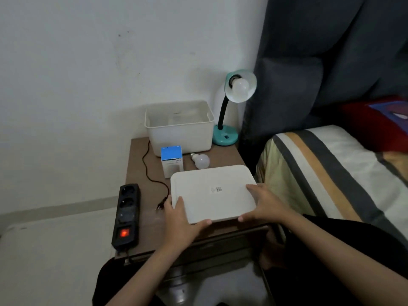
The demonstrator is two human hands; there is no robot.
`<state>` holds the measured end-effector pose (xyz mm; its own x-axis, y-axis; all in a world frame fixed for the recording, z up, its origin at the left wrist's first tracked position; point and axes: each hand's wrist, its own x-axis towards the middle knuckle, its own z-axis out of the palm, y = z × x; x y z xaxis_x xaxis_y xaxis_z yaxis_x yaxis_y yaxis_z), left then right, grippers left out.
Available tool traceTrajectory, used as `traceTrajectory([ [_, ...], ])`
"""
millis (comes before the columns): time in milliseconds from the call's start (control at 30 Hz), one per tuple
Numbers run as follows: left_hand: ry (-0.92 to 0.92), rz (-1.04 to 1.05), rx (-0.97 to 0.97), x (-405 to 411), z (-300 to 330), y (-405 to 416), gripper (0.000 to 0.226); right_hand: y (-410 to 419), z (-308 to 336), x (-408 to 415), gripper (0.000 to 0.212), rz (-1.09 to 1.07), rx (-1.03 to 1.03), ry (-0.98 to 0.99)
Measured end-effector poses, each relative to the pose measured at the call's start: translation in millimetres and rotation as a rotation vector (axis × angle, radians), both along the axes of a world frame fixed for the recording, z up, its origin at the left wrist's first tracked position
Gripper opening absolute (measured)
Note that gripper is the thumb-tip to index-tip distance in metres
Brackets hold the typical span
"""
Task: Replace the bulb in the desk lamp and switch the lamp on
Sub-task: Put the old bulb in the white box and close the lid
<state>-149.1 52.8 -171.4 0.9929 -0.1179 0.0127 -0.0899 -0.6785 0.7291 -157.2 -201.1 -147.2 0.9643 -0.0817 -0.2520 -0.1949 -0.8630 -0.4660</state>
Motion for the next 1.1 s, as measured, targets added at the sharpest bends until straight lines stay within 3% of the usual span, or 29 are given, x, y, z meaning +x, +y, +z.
traceTrajectory([
  [433,0.142,-0.022,0.143,9.4,-41.5,-3.2,0.091,9.3,-46.6,-2.6,0.119,-0.060,-0.035,0.067],
  [567,0.063,0.009,0.083,19.6,-33.5,-4.0,0.089,18.5,-47.2,12.2,0.120,-0.016,-0.104,0.024],
  [700,-0.224,0.039,-0.071,46.0,1.1,-1.0,0.066,43.7,-41.2,49.0,0.090,-0.043,0.008,-0.135],
  [800,-0.338,0.094,-0.151,87.9,33.6,3.3,0.057,64.7,-32.6,85.0,0.064,-0.067,0.088,-0.248],
  [967,-0.376,0.160,-0.074,166.5,71.2,16.7,0.064,83.4,-25.2,145.3,0.059,-0.213,0.231,-0.358],
  [1100,-0.250,0.168,0.035,221.8,72.6,28.0,0.077,86.8,-33.2,183.1,0.057,-0.244,0.157,-0.314],
])
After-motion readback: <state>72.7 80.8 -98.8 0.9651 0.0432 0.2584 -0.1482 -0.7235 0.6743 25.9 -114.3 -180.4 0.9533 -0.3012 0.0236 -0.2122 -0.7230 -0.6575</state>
